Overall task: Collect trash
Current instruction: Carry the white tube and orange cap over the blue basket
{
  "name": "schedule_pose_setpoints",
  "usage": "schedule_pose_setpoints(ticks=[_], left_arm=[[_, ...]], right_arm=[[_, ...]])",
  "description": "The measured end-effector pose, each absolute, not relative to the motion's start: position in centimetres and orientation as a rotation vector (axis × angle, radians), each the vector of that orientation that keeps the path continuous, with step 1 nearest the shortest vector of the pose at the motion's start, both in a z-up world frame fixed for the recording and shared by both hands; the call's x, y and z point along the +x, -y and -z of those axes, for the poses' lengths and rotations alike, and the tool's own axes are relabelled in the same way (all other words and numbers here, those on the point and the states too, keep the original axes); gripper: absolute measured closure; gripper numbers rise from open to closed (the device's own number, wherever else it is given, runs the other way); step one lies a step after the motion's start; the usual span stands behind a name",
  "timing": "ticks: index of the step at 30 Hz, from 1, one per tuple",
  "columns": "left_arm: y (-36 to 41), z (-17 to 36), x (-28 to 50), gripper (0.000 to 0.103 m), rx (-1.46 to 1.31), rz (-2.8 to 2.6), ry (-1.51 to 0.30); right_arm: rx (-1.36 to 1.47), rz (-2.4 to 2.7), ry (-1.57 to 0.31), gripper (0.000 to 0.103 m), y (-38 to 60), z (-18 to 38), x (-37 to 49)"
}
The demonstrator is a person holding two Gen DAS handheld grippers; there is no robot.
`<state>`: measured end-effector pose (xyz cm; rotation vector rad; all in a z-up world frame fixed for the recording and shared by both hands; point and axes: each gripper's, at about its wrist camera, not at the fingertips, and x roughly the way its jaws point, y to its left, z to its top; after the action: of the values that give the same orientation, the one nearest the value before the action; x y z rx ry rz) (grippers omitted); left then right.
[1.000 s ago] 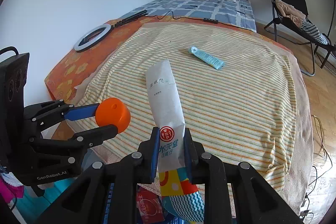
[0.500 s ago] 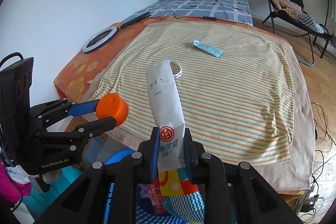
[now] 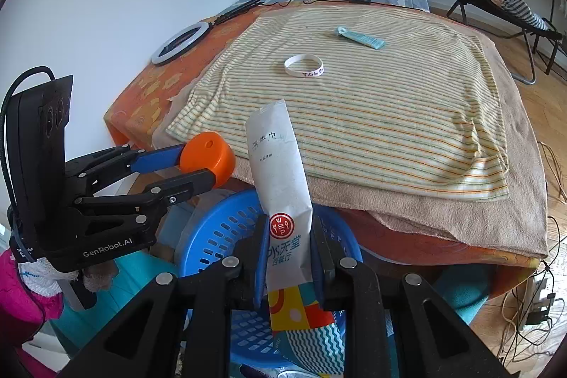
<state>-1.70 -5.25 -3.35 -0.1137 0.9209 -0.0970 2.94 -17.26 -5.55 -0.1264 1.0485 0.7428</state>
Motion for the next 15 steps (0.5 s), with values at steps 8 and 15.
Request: schedule_pose_setpoints(ticks=[8, 15], left_arm=[[5.9, 6.1, -2.7, 0.057, -0.120, 0.089, -0.974], [5.7, 9.0, -2.8, 0.057, -0.127, 0.076, -1.041]], right_arm=[[-0.139, -0.742, -1.117, 0.083, 17.4, 8.4, 1.3], [-0.160, -0.730, -1.183, 0.083, 17.1, 11.7, 0.2]])
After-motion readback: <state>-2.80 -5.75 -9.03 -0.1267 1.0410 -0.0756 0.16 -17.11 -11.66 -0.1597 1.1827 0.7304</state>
